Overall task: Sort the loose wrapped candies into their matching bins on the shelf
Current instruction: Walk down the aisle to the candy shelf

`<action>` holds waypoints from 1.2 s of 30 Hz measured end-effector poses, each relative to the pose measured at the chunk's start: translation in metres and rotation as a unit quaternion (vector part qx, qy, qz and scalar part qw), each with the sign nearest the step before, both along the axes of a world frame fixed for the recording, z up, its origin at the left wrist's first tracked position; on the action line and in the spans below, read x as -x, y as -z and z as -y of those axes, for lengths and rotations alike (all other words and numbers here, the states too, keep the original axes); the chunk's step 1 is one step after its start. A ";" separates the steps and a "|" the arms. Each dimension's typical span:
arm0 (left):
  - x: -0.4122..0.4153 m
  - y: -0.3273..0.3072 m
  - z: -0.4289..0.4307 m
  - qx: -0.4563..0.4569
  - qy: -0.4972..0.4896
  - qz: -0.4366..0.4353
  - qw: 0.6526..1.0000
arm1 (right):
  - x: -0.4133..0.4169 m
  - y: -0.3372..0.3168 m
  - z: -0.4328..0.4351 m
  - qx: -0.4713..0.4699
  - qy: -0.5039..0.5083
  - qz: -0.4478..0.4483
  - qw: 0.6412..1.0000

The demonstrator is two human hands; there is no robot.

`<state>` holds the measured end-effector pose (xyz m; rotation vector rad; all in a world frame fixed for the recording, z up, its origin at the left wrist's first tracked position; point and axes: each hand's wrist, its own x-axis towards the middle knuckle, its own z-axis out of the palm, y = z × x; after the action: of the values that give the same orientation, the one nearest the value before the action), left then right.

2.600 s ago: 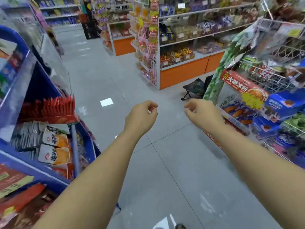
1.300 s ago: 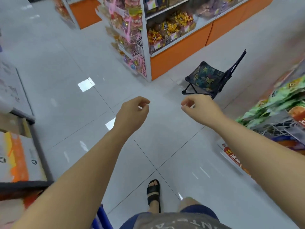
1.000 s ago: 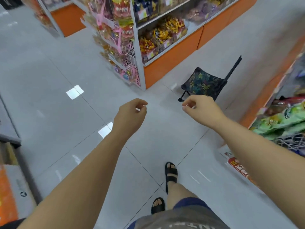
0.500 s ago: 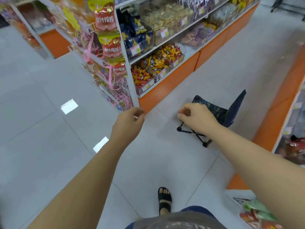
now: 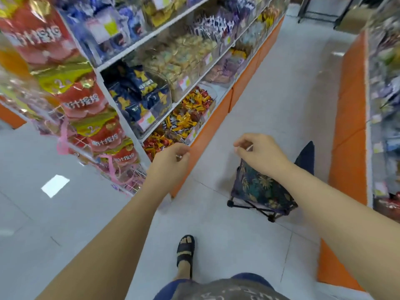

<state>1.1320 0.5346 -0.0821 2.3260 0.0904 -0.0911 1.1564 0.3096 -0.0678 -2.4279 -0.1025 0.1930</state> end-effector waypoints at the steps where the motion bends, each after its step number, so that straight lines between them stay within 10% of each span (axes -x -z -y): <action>1: -0.022 0.001 -0.004 0.002 0.016 -0.007 1.000 | -0.015 0.002 -0.003 -0.003 0.014 -0.002 1.000; 36: -0.560 0.027 0.157 0.003 0.170 -0.045 0.984 | -0.481 0.033 0.129 -0.007 0.167 -0.053 0.985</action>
<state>1.6919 0.3773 -0.1087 2.3106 -0.2639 -0.3670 1.6374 0.1801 -0.1010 -2.3739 0.3472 0.1665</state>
